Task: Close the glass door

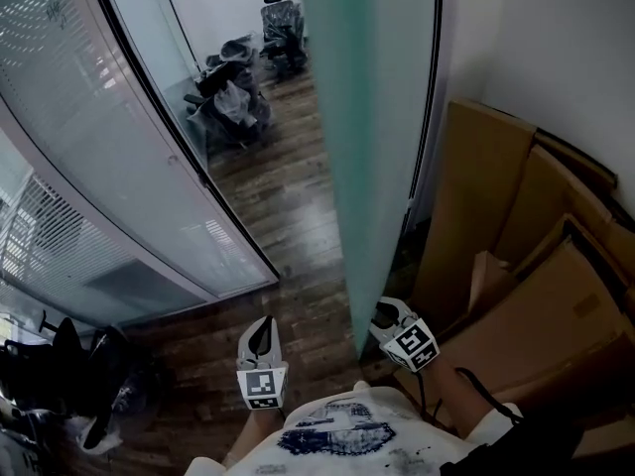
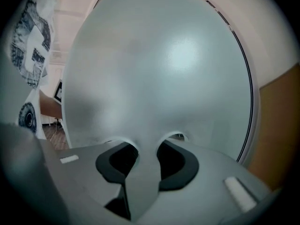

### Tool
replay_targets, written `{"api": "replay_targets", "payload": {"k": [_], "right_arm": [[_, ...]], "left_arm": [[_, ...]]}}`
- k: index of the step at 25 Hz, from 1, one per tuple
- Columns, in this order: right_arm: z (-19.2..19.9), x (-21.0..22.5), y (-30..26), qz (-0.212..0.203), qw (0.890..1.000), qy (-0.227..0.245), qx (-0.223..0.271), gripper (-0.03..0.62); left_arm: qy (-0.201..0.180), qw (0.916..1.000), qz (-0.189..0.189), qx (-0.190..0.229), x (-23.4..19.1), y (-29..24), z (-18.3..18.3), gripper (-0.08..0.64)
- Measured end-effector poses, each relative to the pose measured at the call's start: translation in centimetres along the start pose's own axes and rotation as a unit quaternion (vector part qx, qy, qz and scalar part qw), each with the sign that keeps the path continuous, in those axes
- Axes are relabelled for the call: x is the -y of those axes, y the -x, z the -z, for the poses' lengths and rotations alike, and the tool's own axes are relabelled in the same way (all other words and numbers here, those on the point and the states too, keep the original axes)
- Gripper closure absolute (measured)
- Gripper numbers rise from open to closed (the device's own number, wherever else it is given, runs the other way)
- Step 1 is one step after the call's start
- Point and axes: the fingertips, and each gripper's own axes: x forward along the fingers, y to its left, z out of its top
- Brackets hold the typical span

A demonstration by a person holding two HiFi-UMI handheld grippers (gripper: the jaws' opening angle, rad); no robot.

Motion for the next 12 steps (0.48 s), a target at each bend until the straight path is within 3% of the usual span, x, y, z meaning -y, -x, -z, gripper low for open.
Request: {"api": "replay_targets", "payload": {"k": [12], "right_arm": [[-0.9, -0.5, -3.1, 0.018, 1.0, 0.006, -0.009, 0.468]], "left_arm": [[0.021, 0.9982, -0.054, -0.015, -0.9, 2.8, 0.9, 0.561]]}}
